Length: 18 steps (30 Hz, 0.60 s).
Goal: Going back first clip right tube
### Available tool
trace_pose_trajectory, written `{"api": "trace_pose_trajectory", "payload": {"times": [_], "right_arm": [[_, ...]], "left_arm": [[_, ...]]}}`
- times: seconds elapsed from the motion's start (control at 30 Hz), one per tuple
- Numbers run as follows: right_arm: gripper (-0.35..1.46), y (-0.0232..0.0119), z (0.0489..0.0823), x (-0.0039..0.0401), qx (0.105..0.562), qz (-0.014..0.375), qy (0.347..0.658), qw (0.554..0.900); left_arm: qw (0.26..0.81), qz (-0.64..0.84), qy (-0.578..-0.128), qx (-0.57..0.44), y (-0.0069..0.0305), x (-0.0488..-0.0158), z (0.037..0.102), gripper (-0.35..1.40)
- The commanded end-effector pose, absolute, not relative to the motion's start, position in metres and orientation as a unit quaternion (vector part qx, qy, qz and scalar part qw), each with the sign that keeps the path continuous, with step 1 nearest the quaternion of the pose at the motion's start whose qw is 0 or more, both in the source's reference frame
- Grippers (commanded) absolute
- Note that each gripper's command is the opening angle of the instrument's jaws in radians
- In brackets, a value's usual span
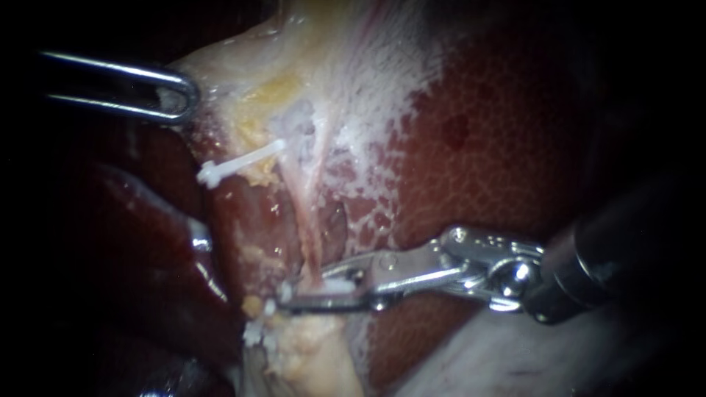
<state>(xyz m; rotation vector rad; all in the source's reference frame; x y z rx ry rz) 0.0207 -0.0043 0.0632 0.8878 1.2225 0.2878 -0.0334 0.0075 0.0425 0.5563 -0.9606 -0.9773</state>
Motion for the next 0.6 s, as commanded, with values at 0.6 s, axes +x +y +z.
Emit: {"api": "trace_pose_trajectory", "payload": {"times": [0.6], "right_arm": [[0.59, -0.0029, 0.0633, 0.0209, 0.313, 0.054, 0.593, 0.74]], "left_arm": [[0.739, -0.445, -0.438, 0.253, 0.0075, -0.0333, 0.0425, -0.35]]}}
